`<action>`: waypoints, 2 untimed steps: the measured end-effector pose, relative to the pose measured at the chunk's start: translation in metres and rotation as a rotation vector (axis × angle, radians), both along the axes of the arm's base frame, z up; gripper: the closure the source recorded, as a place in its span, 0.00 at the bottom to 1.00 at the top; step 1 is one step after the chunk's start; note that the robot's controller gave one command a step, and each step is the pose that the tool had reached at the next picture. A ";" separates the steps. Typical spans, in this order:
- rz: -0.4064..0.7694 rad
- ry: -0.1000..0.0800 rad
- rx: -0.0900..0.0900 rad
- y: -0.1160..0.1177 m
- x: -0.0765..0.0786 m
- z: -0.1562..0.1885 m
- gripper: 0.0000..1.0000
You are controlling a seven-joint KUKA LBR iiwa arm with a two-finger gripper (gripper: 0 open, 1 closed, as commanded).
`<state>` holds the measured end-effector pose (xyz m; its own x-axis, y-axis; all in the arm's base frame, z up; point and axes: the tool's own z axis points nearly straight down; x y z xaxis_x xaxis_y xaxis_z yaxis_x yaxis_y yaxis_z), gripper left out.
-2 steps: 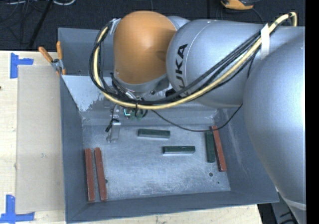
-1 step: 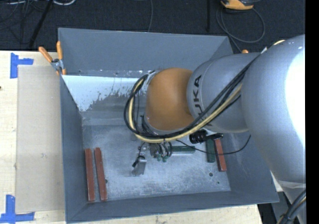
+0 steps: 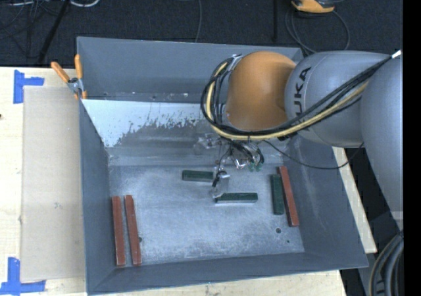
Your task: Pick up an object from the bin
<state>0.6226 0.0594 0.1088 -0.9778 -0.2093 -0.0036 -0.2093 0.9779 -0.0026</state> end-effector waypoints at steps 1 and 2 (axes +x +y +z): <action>0.099 0.008 0.002 -0.006 -0.004 -0.041 0.00; 0.093 0.004 0.003 -0.007 -0.003 -0.039 1.00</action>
Offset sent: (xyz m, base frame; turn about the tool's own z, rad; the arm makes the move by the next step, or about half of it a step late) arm -0.0030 -0.0068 -0.0388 -0.0989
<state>0.6200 0.0526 0.0702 -0.9541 -0.2995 -0.0003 -0.2995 0.9541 0.0013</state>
